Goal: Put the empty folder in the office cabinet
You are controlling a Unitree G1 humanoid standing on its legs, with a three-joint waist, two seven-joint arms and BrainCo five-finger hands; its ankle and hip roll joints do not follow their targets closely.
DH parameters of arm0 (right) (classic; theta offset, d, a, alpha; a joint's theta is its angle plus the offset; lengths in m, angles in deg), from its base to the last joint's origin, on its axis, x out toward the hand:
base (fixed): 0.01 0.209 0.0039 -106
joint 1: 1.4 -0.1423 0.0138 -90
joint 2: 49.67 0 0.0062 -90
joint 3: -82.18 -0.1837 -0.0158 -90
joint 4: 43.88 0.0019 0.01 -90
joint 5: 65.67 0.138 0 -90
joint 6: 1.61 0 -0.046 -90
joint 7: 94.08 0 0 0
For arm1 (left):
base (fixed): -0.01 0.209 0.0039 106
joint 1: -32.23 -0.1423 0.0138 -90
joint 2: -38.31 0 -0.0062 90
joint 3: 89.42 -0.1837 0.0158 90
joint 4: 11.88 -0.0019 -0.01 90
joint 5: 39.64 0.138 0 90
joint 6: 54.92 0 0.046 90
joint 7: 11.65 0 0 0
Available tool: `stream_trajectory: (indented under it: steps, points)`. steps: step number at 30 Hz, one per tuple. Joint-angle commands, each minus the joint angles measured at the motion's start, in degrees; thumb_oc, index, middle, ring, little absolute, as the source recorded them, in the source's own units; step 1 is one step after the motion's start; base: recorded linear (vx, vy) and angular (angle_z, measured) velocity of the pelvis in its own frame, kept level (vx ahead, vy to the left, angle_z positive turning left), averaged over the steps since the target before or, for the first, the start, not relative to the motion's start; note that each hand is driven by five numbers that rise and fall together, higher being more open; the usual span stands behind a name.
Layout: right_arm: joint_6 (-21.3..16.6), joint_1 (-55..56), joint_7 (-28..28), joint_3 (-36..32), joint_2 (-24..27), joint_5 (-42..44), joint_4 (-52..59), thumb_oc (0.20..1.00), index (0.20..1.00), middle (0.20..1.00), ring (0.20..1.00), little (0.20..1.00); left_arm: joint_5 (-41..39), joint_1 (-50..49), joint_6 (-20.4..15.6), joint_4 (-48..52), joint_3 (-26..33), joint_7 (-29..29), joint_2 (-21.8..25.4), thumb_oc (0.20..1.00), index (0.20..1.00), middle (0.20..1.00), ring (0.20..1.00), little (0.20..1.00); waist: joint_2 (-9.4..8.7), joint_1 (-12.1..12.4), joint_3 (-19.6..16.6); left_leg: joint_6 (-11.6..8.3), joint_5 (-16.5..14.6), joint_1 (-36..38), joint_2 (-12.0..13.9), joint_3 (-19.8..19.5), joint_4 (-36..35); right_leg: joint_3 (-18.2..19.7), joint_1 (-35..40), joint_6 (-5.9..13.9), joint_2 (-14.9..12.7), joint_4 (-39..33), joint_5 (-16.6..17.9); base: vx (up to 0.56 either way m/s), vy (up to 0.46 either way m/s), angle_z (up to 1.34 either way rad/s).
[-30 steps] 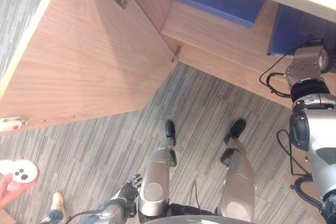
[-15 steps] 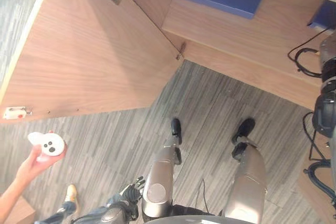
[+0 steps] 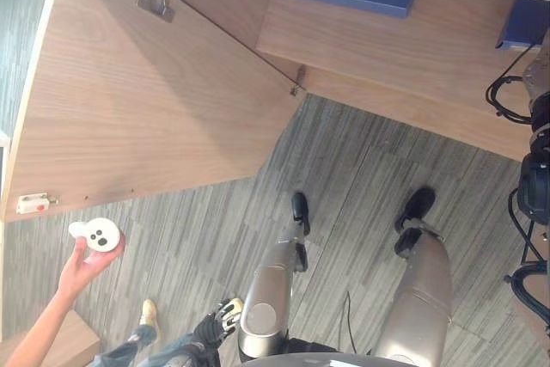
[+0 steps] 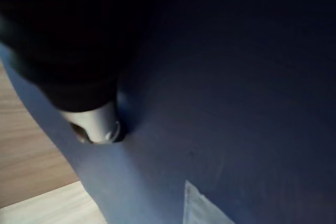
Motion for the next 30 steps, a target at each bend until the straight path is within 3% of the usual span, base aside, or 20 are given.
stream_trajectory:
  steps: [1,3,4,7,9,21,24,25,26,30]
  points:
    - [-5.0,-8.2,-2.5,6.4,2.5,-1.1,0.8,0.200,0.200,0.200,0.200,0.200,-1.7,0.1,0.2,2.8,-3.9,4.2,2.9,1.000,1.000,1.000,1.000,1.000,2.69,0.5,2.0,-1.21,-0.8,-3.4,7.7,-7.9,9.5,5.0,3.1,3.74,-3.1,-1.4,-4.6,-0.02,-0.247,0.03]
    - [-6.5,-8.3,-2.6,6.3,1.7,1.6,0.9,0.200,0.200,0.200,0.200,0.200,-2.4,0.5,0.2,3.3,-4.7,6.2,3.0,1.000,1.000,1.000,1.000,1.000,2.09,0.8,2.0,-1.14,-1.3,-4.2,7.9,-8.5,10.0,4.7,3.1,3.98,-2.8,-1.4,-4.5,0.00,-0.134,0.08]
    - [-7.2,-8.0,-1.2,6.0,0.9,4.4,1.4,1.000,1.000,1.000,1.000,1.000,-2.6,0.8,0.3,3.6,-5.0,7.5,2.9,1.000,1.000,1.000,1.000,1.000,1.61,0.9,2.0,-1.10,-1.6,-4.6,8.1,-8.8,10.1,4.6,3.2,4.25,-2.7,-1.5,-4.4,0.00,-0.107,0.17]
    - [-7.1,-6.8,0.8,5.5,0.1,6.1,1.7,1.000,1.000,1.000,1.000,1.000,-2.5,1.1,0.8,4.4,-5.1,9.6,2.5,1.000,1.000,1.000,1.000,1.000,0.64,1.1,2.0,-0.92,-2.3,-5.3,8.5,-9.1,10.4,4.1,3.7,4.47,-2.4,-1.8,-4.4,0.00,-0.084,0.12]
    - [-5.0,-6.2,1.6,5.3,-1.5,6.9,2.2,1.000,1.000,1.000,1.000,1.000,-2.6,1.6,1.0,5.1,-6.1,11.5,2.4,1.000,1.000,1.000,1.000,1.000,-0.01,1.2,2.0,-0.78,-2.9,-6.1,8.8,-9.4,11.1,3.9,4.0,4.55,-2.0,-2.0,-4.3,0.00,-0.042,0.04]
    - [2.6,-3.5,3.4,7.0,-4.7,7.7,2.3,1.000,1.000,1.000,1.000,1.000,-4.7,5.0,3.5,5.6,-6.9,14.9,2.5,1.000,1.000,1.000,1.000,1.000,-0.97,0.7,2.0,-0.19,-4.5,-7.6,9.2,-9.7,12.9,4.2,4.5,4.92,-1.3,-3.1,-3.7,0.00,0.004,-0.03]
    - [8.3,-3.0,2.1,8.1,-5.1,8.2,1.4,1.000,1.000,1.000,1.000,1.000,-4.5,6.2,4.1,4.6,-6.6,14.3,2.7,1.000,1.000,1.000,1.000,1.000,-1.37,0.6,2.0,-0.08,-4.8,-7.7,9.3,-9.7,12.9,3.9,4.8,5.02,-0.9,-4.0,-3.3,-0.02,-0.020,-0.06]
    - [11.8,-2.0,1.9,8.6,-5.1,5.9,1.1,1.000,1.000,1.000,1.000,1.000,-4.3,6.7,4.2,4.1,-6.5,14.4,2.7,1.000,1.000,1.000,1.000,1.000,-1.75,0.5,2.0,-0.03,-4.9,-7.8,9.3,-9.8,13.0,3.7,5.2,5.06,-0.7,-4.5,-3.1,-0.02,-0.017,-0.04]
    - [11.8,-2.0,1.9,8.6,-5.1,5.9,1.1,1.000,1.000,1.000,1.000,1.000,-4.3,6.7,4.2,4.1,-6.5,14.4,2.7,1.000,1.000,1.000,1.000,1.000,-1.75,0.5,2.0,-0.03,-4.9,-7.8,9.3,-9.8,13.0,3.7,5.2,5.06,-0.7,-4.5,-3.1,-0.02,-0.019,-0.08]
    - [18.9,0.6,-1.1,9.4,-6.4,0.6,0.2,1.000,1.000,1.000,1.000,1.000,-4.2,8.5,3.7,2.5,-6.1,14.5,2.4,1.000,1.000,1.000,1.000,1.000,-2.53,0.2,2.0,0.15,-5.0,-7.8,9.5,-9.5,13.0,3.3,5.9,5.25,0.0,-6.0,-2.2,-0.03,-0.018,-0.06]
